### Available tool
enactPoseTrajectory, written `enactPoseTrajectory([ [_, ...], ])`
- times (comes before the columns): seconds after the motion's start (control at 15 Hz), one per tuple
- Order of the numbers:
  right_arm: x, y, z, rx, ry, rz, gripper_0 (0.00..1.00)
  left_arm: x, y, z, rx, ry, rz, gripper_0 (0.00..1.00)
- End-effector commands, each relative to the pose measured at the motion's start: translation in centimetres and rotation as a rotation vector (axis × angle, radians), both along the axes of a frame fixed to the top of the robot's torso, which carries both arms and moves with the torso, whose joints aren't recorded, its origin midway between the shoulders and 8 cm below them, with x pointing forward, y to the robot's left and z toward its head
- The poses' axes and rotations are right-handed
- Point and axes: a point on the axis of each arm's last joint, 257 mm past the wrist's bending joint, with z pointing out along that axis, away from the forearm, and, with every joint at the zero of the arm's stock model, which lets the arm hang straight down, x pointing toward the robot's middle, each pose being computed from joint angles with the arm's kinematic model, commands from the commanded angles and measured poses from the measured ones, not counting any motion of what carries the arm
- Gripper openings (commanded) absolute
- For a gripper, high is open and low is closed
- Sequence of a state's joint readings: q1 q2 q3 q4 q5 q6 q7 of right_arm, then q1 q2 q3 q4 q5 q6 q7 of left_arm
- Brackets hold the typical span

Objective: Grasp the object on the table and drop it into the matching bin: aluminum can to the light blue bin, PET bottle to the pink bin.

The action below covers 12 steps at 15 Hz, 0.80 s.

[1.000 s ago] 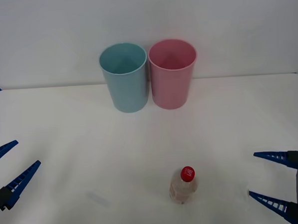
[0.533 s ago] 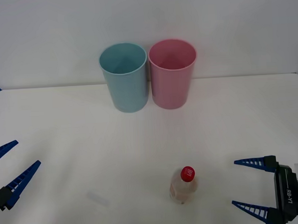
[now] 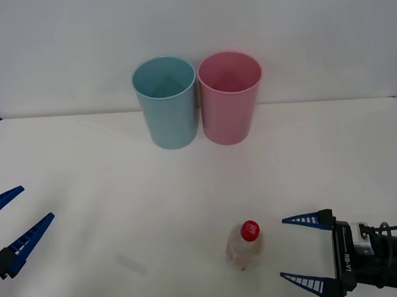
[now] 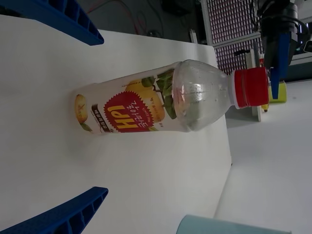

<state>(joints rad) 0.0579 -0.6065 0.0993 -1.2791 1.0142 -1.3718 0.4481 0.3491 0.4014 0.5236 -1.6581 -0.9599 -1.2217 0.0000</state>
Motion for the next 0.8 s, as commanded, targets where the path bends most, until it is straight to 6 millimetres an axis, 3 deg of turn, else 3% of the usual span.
enactPoseTrajectory([
  [0.07, 0.6, 2.0, -0.5, 0.007, -0.018, 0.008, 1.0, 0.0, 0.0, 0.0, 0.0, 0.0, 0.0, 1.0],
  [0.8, 1.6, 7.5, -1.8, 0.012, -0.04, 0.015, 1.0, 0.0, 0.0, 0.0, 0.0, 0.0, 0.0, 1.0],
])
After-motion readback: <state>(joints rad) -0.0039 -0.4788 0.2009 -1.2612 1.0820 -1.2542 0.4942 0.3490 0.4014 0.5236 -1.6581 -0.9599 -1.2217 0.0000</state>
